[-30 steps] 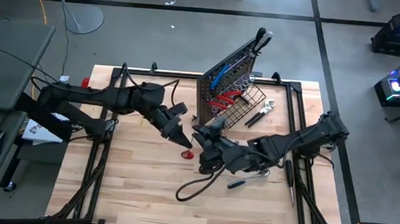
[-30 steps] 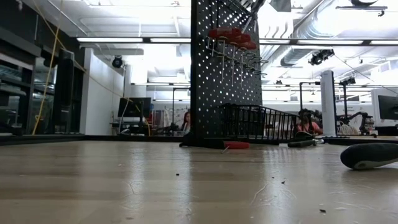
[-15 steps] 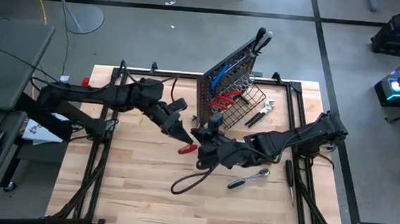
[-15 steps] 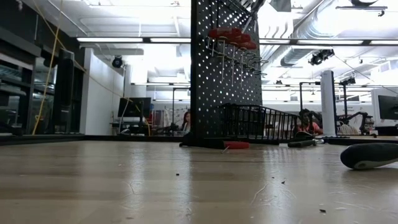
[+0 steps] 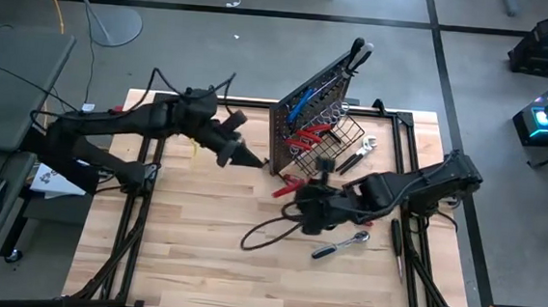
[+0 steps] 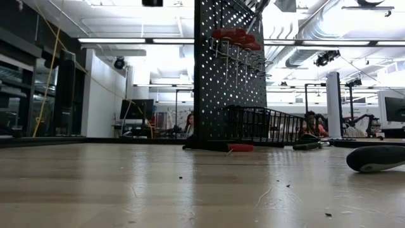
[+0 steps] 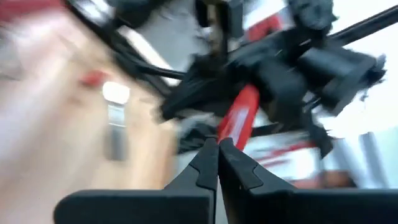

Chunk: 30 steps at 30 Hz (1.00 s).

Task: Hang tools onto peg board
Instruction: Hang the red allen wrench on the peg board

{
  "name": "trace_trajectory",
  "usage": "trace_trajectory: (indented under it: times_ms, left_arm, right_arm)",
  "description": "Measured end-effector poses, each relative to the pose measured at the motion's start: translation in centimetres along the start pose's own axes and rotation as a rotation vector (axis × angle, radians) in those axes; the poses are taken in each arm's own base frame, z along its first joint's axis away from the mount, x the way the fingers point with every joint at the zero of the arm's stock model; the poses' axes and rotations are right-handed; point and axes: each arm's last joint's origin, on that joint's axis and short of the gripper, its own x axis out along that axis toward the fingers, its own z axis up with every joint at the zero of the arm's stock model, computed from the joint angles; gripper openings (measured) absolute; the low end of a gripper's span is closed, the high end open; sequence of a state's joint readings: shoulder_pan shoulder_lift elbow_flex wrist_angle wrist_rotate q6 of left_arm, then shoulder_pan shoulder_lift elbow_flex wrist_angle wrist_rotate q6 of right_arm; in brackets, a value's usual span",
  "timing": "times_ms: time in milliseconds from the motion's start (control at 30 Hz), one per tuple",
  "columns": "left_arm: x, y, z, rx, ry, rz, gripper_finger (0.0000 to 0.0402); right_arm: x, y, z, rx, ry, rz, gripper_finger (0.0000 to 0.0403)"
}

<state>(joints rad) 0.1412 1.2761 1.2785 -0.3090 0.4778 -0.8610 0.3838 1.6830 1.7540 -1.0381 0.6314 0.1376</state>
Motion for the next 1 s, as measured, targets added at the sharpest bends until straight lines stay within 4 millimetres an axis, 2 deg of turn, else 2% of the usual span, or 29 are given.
trace_trajectory:
  times_ms: [133,267,467,567,667,767,833,900,1000]
  left_arm:
    - [-1.3,0.8,-1.9,0.213,-0.019,0.172,0.0000]
    - [-0.9,3.6,-5.4,0.260,-0.109,0.273,0.0000]
    - [1.0,10.1,-11.9,0.077,-0.430,0.148,0.0000]
    - [1.2,12.5,-13.5,0.017,-0.643,0.175,0.0000]
    - [1.5,13.4,-13.6,0.007,-0.766,0.265,0.0000]
    - [1.9,12.8,-12.6,0.098,-0.797,0.322,0.0000]
    - [2.1,11.9,-11.5,0.249,-0.797,0.365,0.0000]
    - [2.2,11.1,-10.1,0.387,-0.785,0.441,0.0000]
    - [1.7,10.3,-7.5,0.511,-0.799,0.576,0.0000]
  right_arm:
    - [-1.8,-0.1,-3.7,0.159,0.109,0.027,0.0001]
    - [-3.7,-0.5,-8.2,0.467,0.098,0.033,0.0001]
    - [-4.2,-1.5,-13.3,0.938,-0.232,-0.117,0.0000]
    - [-3.2,-2.4,-15.1,1.078,-0.397,-0.287,0.0000]
    - [-1.9,-3.4,-16.8,1.213,-0.534,-0.435,0.0000]
    - [-0.6,-4.3,-18.2,1.299,-0.584,-0.514,0.0000]
    - [-0.1,-4.8,-19.0,1.298,-0.575,-0.543,0.0000]
    - [-0.1,-5.5,-19.0,1.291,-0.568,-0.550,0.0000]
    - [-0.2,-6.7,-18.8,1.167,-0.486,-0.516,0.0000]
